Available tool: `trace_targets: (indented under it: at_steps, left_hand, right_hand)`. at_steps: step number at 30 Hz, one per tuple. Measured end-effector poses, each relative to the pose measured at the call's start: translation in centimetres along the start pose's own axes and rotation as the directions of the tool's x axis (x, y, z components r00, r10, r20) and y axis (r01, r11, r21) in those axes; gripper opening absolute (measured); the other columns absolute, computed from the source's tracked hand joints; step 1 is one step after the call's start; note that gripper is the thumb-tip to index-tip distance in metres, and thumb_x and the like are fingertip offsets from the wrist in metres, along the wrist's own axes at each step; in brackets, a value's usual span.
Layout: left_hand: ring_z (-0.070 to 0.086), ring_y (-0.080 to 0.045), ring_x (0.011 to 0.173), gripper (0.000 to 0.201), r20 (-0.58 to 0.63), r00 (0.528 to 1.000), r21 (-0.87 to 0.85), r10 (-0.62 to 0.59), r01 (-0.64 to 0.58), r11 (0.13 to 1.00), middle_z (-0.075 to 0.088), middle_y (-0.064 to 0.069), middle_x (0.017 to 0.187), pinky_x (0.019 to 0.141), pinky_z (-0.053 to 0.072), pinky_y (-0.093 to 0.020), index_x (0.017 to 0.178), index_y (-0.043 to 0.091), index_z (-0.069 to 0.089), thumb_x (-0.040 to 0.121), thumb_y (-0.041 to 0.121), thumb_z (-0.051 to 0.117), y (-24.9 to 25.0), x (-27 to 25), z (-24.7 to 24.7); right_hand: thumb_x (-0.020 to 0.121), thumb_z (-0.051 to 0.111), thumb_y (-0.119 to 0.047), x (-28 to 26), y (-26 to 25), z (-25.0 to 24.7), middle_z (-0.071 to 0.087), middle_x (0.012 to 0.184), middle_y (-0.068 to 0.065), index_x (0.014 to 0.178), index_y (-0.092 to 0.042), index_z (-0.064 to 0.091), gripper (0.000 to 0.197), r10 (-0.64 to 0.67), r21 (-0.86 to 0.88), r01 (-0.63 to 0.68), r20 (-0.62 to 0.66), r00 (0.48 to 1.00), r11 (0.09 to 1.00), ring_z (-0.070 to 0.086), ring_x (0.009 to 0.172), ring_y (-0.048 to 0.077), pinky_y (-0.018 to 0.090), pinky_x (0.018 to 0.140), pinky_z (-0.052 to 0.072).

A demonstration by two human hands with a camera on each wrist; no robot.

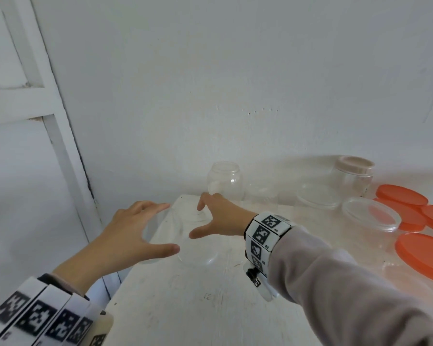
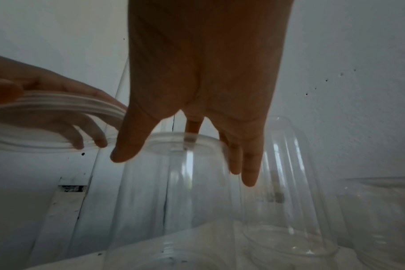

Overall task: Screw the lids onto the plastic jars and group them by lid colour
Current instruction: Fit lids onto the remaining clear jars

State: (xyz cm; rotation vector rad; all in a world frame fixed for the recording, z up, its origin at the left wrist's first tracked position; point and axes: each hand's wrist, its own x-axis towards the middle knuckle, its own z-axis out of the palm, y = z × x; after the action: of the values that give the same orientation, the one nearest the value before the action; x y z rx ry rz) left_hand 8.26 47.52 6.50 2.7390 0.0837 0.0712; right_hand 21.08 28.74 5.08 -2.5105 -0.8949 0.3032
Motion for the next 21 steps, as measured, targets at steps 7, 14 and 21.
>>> trace_targets:
  at_steps: [7,14,21]
  left_hand:
    - [0.026,-0.018,0.136,0.106,-0.048,0.998,-0.064,0.045,-0.048,0.997,0.025,0.016,0.148,0.108,0.031,-0.036,0.144,0.047,0.023,0.049,0.085,0.052,0.4,1.2,0.2]
    - [0.026,-0.014,0.136,0.106,-0.069,0.988,-0.125,0.136,-0.143,0.982,0.027,0.02,0.147,0.108,0.032,-0.035,0.144,0.048,0.025,0.05,0.089,0.05,2.4,3.2,0.5]
    - [0.024,-0.01,0.138,0.106,-0.032,0.975,-0.179,0.22,-0.222,0.958,0.026,0.024,0.144,0.108,0.03,-0.034,0.143,0.049,0.025,0.048,0.09,0.049,5.7,4.8,1.2]
  right_hand:
    - [0.063,0.084,-0.046,-1.5,0.8,-1.2,0.022,0.139,0.008,0.148,-0.031,0.01,0.114,0.095,0.001,-0.095,-0.069,0.993,0.995,0.03,0.129,0.03,0.047,0.104,0.039]
    - [0.059,0.082,-0.055,-5.8,3.3,-3.5,0.023,0.122,-0.007,0.145,-0.021,0.02,0.112,0.191,0.028,-0.189,-0.178,0.965,0.982,0.026,0.125,0.018,0.032,0.093,0.034]
    - [0.054,0.083,-0.045,-11.0,6.2,-4.1,0.028,0.118,-0.002,0.134,-0.054,0.017,0.104,0.31,0.276,-0.26,-0.155,0.938,0.925,0.042,0.111,0.023,0.037,0.092,0.048]
